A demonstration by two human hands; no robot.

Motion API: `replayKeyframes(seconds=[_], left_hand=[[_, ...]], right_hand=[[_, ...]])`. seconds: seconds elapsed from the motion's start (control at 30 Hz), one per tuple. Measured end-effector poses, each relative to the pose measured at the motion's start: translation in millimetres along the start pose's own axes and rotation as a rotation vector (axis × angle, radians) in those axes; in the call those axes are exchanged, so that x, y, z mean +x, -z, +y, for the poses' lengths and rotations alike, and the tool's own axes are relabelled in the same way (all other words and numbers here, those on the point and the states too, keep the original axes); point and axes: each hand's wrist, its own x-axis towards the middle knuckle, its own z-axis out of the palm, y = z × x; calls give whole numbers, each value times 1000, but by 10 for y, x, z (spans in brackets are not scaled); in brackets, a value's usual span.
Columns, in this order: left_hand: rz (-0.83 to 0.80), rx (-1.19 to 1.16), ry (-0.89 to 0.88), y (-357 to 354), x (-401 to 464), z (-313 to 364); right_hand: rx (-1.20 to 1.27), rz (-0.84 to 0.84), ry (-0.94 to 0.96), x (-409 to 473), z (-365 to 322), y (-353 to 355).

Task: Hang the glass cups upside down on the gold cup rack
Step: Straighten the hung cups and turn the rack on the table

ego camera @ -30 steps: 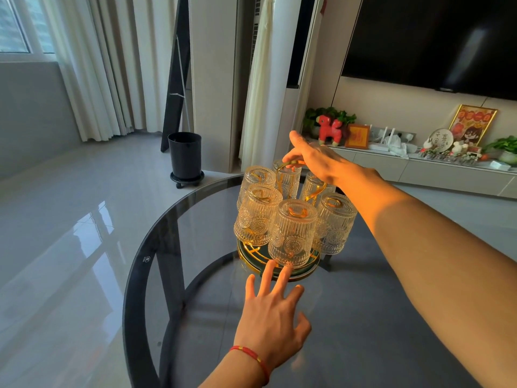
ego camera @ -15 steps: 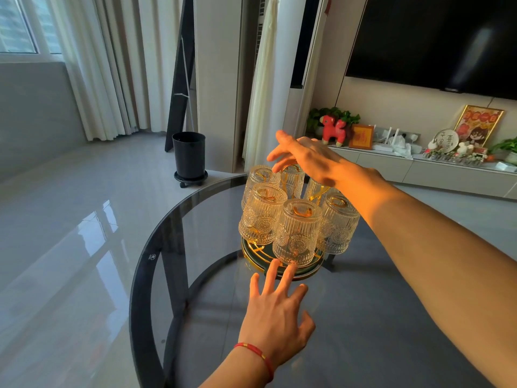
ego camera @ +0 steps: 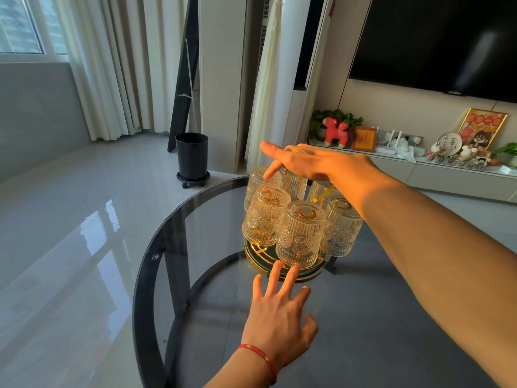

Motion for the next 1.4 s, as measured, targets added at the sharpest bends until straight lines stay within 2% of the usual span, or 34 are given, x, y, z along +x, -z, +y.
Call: replayKeyframes(seconds=[0.23, 0.53, 0.8, 1.03, 1.17, 1.23, 1.4], left_hand=[[28, 21, 4, 4, -8, 8], [39, 15, 2, -15, -10, 3], [10, -6, 3, -24, -7, -3], [-18, -22, 7, -49, -1, -9], [-27, -31, 9, -64, 8, -19], [-29, -33, 6, -63, 10, -22], [-18, -30, 7, -47, 10, -22]], right_hand=[[-21, 12, -40, 43, -81, -10], [-230, 65, 8, 82, -129, -118], [-53, 175, 59, 9, -60, -76], [-211, 95, 110, 48, -21, -96], [-316, 109, 162, 8, 6, -134], [-284, 189, 184, -70, 18, -140], [-141, 604, 291, -475, 47, -322]])
